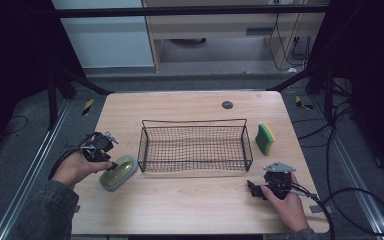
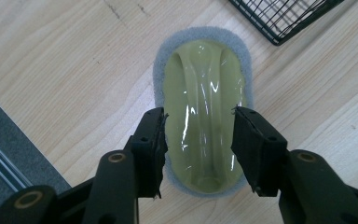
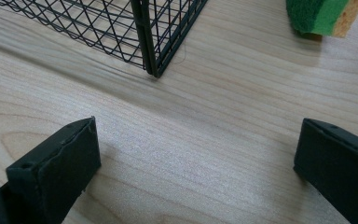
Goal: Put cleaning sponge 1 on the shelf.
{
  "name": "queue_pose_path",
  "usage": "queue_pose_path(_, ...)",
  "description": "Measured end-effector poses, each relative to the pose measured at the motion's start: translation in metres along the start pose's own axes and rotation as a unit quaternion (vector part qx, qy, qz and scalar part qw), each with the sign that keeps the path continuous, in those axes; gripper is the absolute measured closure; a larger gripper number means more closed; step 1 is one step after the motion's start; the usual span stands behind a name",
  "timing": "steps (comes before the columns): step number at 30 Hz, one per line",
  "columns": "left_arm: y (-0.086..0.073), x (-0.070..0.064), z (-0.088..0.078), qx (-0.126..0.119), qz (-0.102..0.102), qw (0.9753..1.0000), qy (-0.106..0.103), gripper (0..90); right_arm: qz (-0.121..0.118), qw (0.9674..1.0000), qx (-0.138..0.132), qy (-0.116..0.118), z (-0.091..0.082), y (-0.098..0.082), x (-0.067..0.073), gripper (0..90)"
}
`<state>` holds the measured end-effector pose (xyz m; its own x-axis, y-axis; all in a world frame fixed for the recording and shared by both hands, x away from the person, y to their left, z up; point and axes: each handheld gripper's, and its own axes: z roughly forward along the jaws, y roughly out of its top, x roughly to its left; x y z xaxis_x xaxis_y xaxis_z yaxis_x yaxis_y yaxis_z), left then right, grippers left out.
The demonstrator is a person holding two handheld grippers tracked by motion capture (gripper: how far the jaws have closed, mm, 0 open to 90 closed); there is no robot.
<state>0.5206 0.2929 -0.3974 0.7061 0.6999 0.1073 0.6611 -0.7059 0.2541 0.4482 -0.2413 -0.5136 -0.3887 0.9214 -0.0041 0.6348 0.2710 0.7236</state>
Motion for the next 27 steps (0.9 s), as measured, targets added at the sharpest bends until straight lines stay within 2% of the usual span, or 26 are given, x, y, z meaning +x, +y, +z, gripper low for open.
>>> queue_pose_path(14, 0.008, -0.003, 0.023, 0.027, 0.001, 0.9995, -0.014, 54.4, -0.003, 1.0, 0.0, 0.002, 0.0, 0.0, -0.001, 0.5)
queue_pose_path(27, 0.008, -0.003, 0.032, 0.033, 0.0, 0.9993, -0.018, 57.7, -0.003, 1.0, 0.0, 0.002, 0.0, 0.0, -0.001, 0.5)
